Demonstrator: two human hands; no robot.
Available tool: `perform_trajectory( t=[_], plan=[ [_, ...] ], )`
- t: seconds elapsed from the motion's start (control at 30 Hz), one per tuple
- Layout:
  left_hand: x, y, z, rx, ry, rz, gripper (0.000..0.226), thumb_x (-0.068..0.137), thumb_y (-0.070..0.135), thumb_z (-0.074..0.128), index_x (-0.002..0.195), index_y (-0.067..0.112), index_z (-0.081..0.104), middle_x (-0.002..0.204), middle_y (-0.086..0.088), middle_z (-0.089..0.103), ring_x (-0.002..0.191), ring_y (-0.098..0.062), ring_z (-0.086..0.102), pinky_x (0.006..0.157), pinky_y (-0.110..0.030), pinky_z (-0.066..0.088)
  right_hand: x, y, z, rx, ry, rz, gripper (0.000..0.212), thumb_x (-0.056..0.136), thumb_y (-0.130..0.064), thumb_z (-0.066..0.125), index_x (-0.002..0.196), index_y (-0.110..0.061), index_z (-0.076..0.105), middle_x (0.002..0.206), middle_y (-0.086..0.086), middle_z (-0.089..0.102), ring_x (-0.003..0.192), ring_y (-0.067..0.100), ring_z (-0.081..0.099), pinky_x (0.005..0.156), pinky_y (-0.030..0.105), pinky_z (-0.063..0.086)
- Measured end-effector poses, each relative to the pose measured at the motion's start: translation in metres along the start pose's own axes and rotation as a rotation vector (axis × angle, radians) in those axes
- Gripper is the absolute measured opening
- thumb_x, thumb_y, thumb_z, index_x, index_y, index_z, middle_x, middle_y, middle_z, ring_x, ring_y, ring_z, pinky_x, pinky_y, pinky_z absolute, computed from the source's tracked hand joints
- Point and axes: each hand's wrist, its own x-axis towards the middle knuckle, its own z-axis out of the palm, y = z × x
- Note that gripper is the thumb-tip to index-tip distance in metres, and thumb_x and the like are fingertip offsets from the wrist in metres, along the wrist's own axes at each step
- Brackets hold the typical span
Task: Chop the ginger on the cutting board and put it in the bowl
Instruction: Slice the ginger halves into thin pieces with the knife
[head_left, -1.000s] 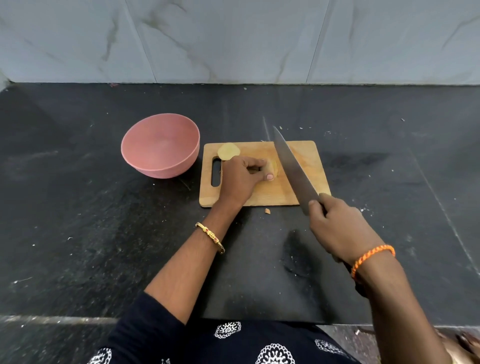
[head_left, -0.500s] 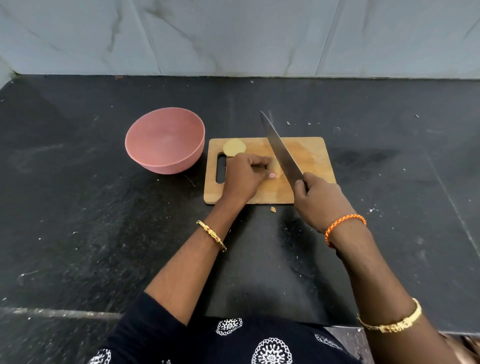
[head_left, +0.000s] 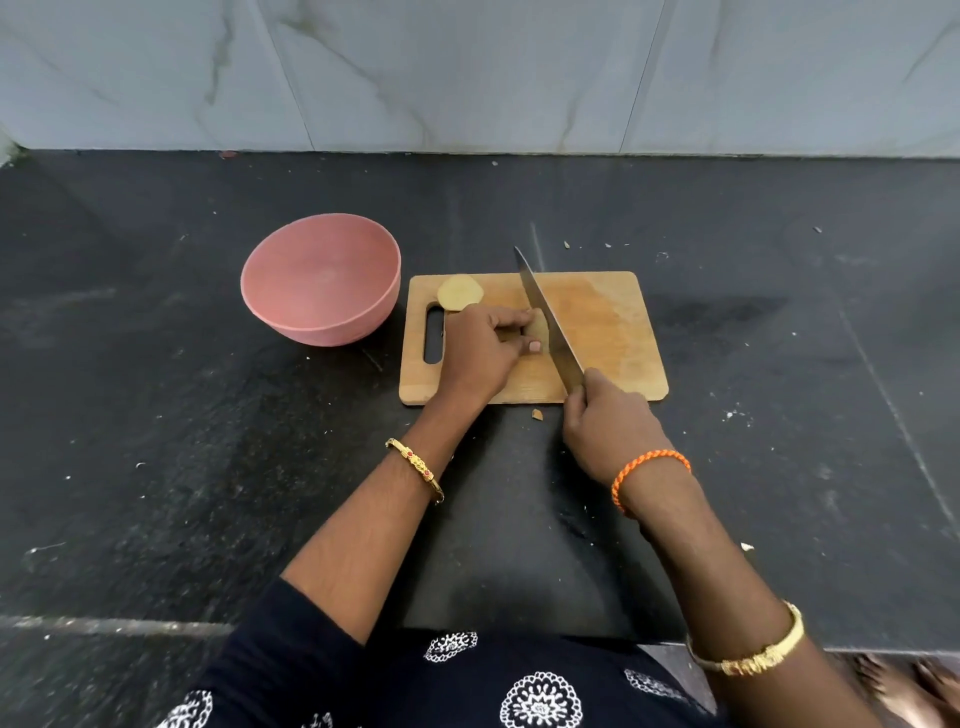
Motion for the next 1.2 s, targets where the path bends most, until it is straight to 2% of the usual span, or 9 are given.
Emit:
perform_trajectory(
  t=[0.17,0.37,0.53,0.6,0.7,0.93,1.07,1.2],
  plan=[
    [0.000,0.000,-0.001,0.017,-0.005,0.002,0.037,0.071,0.005,0.077,0.107,0.005,0.068,0.109,-0.007,0.069,0.096,-0.001,0.056,0.073,0.009,0.034,-0.022,0.015,-0.007,0.009,-0.050,0.018,0.023,0.097,-0.028,0.032,0.084,-0.014,0.044,0.079,0.014,0.055,0.077,0.035,0.057,0.070,0.038,0.050],
    [0.001,0.000,-0.002,0.012,-0.014,-0.013,0.038,0.071,0.007,0.077,0.108,0.006,0.068,0.110,-0.006,0.069,0.092,-0.002,0.056,0.069,0.009,0.035,-0.060,0.032,-0.029,0.107,0.016,-0.008,0.027,0.096,-0.029,0.036,0.078,-0.014,0.050,0.065,0.011,0.057,0.059,0.029,0.055,0.054,0.030,0.042],
    [0.000,0.000,-0.002,0.004,-0.003,-0.023,0.037,0.070,0.009,0.078,0.106,0.006,0.069,0.109,-0.006,0.069,0.092,-0.002,0.056,0.068,0.010,0.034,-0.030,0.018,-0.021,0.129,0.143,-0.088,0.026,0.096,-0.029,0.036,0.078,-0.013,0.047,0.067,0.013,0.056,0.066,0.036,0.055,0.063,0.039,0.049],
    [0.001,0.000,-0.002,0.004,-0.005,-0.031,0.037,0.070,0.010,0.079,0.106,0.007,0.069,0.107,-0.005,0.069,0.091,-0.001,0.056,0.068,0.009,0.035,-0.016,0.014,-0.015,0.123,0.141,-0.096,0.027,0.097,-0.029,0.035,0.080,-0.012,0.048,0.070,0.013,0.056,0.069,0.036,0.055,0.063,0.036,0.047],
    [0.002,-0.002,-0.001,-0.012,-0.012,-0.047,0.036,0.069,0.010,0.079,0.104,0.009,0.070,0.106,-0.003,0.070,0.094,-0.004,0.060,0.071,0.004,0.039,-0.003,0.011,-0.010,0.101,0.134,-0.099,0.028,0.097,-0.028,0.035,0.077,-0.013,0.046,0.070,0.011,0.054,0.068,0.034,0.053,0.058,0.031,0.038],
    [0.003,-0.003,0.000,-0.029,-0.006,-0.053,0.036,0.068,0.010,0.079,0.103,0.010,0.070,0.105,-0.002,0.070,0.099,-0.008,0.062,0.086,-0.012,0.043,0.005,0.008,-0.013,0.073,0.117,-0.128,0.027,0.098,-0.027,0.035,0.079,-0.012,0.048,0.067,0.009,0.054,0.061,0.023,0.051,0.051,0.027,0.033],
    [0.003,-0.003,0.000,-0.038,-0.003,-0.058,0.036,0.069,0.009,0.079,0.103,0.009,0.070,0.105,-0.002,0.070,0.098,-0.007,0.062,0.084,-0.009,0.042,0.007,0.006,-0.013,0.073,0.103,-0.134,0.027,0.099,-0.027,0.035,0.083,-0.011,0.051,0.071,0.011,0.056,0.063,0.024,0.053,0.056,0.028,0.039],
    [0.002,-0.004,0.001,-0.042,0.009,-0.060,0.035,0.068,0.009,0.079,0.103,0.008,0.070,0.105,-0.003,0.070,0.092,-0.002,0.060,0.072,0.002,0.040,0.009,0.004,-0.010,0.063,0.107,-0.114,0.028,0.098,-0.028,0.034,0.086,-0.010,0.051,0.073,0.013,0.057,0.064,0.027,0.054,0.057,0.030,0.039]
  ],
)
